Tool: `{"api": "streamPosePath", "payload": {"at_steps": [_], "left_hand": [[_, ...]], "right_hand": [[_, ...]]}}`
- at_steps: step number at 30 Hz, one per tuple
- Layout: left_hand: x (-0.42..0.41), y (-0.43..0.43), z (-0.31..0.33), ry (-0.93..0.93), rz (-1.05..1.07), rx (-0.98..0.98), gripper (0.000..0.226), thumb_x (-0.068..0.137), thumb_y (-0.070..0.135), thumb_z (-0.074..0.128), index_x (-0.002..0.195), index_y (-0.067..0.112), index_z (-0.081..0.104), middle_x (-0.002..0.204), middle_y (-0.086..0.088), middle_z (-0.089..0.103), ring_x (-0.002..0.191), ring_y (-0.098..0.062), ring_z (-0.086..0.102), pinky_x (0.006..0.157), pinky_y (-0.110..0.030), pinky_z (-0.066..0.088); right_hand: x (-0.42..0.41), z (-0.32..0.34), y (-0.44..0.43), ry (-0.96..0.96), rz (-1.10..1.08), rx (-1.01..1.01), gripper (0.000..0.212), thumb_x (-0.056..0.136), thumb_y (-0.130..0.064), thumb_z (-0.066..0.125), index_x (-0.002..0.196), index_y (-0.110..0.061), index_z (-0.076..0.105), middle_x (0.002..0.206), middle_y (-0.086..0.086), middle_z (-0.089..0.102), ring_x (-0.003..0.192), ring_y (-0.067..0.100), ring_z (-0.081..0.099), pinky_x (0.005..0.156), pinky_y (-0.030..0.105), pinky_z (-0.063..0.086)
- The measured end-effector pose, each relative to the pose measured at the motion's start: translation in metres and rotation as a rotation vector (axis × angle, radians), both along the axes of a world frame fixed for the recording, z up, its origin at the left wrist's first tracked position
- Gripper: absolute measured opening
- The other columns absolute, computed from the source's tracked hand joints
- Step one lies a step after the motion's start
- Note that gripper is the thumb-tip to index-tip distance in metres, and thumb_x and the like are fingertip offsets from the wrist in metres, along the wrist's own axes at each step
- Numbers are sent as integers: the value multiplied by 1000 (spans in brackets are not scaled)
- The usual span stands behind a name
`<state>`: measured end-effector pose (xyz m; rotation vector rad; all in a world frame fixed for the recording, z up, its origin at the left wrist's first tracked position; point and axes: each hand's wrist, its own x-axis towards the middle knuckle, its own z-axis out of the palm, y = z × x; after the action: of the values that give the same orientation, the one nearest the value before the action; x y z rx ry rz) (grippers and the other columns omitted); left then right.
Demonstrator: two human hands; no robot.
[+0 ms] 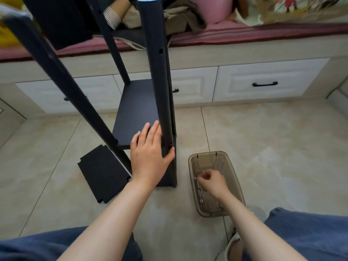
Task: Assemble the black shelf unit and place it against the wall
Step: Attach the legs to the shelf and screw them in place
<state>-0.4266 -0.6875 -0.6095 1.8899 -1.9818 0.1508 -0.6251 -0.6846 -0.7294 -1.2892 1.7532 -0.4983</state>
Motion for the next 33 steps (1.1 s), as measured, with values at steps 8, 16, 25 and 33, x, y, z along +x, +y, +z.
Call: {"api": "streamPosePath", "payload": {"at_steps": [8, 16, 25, 33], "left_hand": [[3, 26, 9, 359, -131, -76, 55, 91, 6, 69, 143, 9, 52, 143, -5, 58, 140, -18, 46, 122, -34, 26], [-11, 44, 5, 1174, 358, -113, 16, 94, 15, 65, 87, 27, 58, 83, 8, 62, 82, -6, 61, 67, -12, 42], [-9, 25, 4, 1878, 232, 196, 12, 100, 20, 61, 109, 17, 68, 108, -1, 77, 105, -13, 71, 82, -17, 53], [-12, 19, -2, 1936, 112, 319, 18, 98, 21, 62, 113, 14, 69, 107, -3, 77, 105, -16, 72, 86, -23, 53]], "right_hand": [[25, 77, 8, -402, -381, -251, 4, 90, -17, 69, 86, -17, 69, 83, 3, 72, 78, 17, 68, 65, 23, 54], [45, 123, 28, -539, -333, -361, 3, 92, -13, 69, 94, -12, 71, 84, 5, 72, 72, 8, 69, 60, 15, 52], [53, 137, 31, -589, -274, -370, 3, 89, -13, 72, 91, -14, 74, 81, 1, 74, 75, 12, 71, 62, 17, 54], [55, 132, 26, -588, -268, -390, 3, 89, -12, 72, 89, -14, 74, 78, -1, 74, 72, 10, 70, 62, 16, 53]]}}
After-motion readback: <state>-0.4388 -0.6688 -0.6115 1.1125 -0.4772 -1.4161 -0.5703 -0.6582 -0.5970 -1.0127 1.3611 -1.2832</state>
